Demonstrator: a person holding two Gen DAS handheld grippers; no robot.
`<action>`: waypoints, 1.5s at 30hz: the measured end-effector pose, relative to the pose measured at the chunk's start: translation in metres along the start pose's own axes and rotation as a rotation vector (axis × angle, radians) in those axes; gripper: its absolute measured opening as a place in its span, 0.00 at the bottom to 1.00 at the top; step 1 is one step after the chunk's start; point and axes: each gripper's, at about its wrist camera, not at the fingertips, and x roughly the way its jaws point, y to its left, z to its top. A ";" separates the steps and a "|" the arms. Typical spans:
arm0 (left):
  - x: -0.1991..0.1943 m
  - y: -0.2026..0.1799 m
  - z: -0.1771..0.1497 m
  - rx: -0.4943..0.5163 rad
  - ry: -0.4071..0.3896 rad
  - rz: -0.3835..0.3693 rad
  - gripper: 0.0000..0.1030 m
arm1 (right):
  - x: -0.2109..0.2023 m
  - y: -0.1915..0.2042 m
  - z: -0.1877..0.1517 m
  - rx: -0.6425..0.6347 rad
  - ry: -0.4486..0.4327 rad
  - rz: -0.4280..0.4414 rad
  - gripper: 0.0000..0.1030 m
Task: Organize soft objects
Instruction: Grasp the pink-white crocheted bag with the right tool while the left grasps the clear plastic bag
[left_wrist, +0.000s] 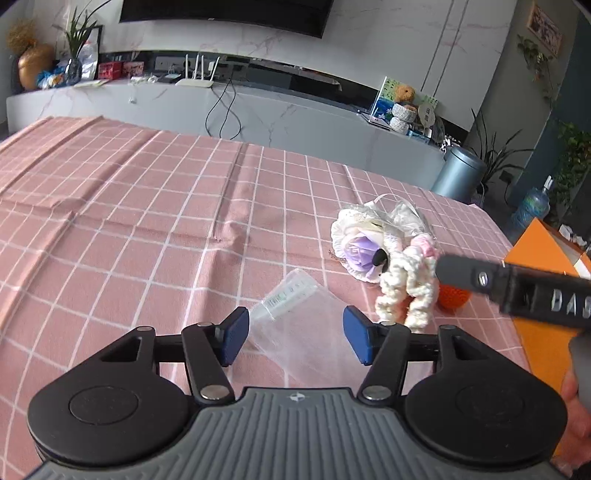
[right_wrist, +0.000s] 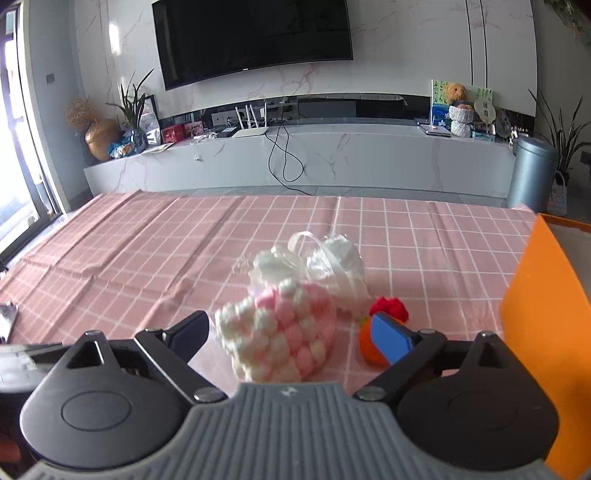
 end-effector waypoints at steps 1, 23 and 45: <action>0.002 -0.001 0.000 0.019 -0.005 -0.002 0.73 | 0.005 0.000 0.004 0.020 0.002 0.003 0.91; 0.031 -0.030 -0.020 0.120 0.043 0.024 0.84 | 0.037 -0.012 -0.017 0.108 0.128 0.094 0.36; 0.022 -0.061 -0.034 0.193 0.010 0.093 0.01 | -0.019 -0.011 -0.032 -0.002 0.049 0.052 0.33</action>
